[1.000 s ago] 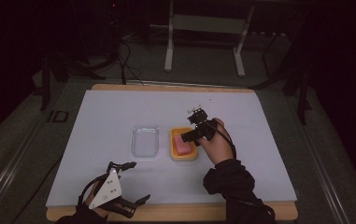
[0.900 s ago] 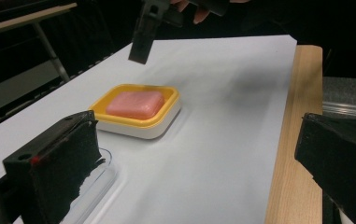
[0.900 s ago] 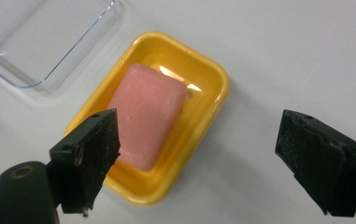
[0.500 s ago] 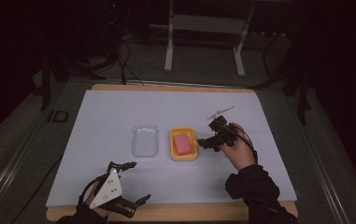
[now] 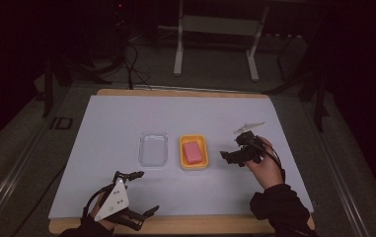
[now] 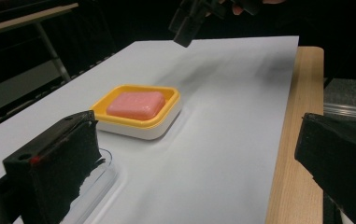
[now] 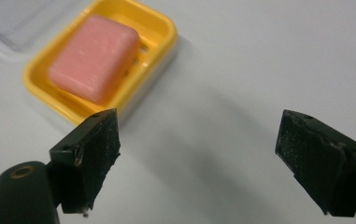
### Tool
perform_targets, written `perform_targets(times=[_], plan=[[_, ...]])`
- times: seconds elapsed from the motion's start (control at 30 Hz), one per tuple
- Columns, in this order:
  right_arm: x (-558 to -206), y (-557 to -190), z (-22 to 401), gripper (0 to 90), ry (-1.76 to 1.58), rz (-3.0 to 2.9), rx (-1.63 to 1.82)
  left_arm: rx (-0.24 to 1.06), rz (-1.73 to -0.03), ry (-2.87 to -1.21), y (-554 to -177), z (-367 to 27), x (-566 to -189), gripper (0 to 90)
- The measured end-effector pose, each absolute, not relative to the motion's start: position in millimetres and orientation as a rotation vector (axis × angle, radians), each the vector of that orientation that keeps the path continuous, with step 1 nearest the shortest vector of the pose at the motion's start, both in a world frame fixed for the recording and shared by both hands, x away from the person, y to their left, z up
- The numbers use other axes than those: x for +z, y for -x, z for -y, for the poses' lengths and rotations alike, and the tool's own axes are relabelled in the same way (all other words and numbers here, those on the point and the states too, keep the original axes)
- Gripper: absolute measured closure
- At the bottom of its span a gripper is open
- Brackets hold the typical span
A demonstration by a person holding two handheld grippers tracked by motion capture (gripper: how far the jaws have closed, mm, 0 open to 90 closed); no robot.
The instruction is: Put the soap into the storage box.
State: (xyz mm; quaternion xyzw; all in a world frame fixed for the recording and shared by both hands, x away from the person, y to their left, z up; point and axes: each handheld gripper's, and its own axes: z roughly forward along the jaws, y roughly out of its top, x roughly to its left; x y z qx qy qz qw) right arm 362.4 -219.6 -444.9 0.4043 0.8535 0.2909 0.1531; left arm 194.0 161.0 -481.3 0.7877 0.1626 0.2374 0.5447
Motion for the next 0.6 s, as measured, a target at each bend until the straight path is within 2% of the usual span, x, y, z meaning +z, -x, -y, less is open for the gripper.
perform_targets(times=[0.6], plan=[[-466.4,-333.8,265.3,13.7,-1.202,-2.439,0.868,0.561,-0.389,-1.866,-194.5,-160.7,-481.4,0.6]])
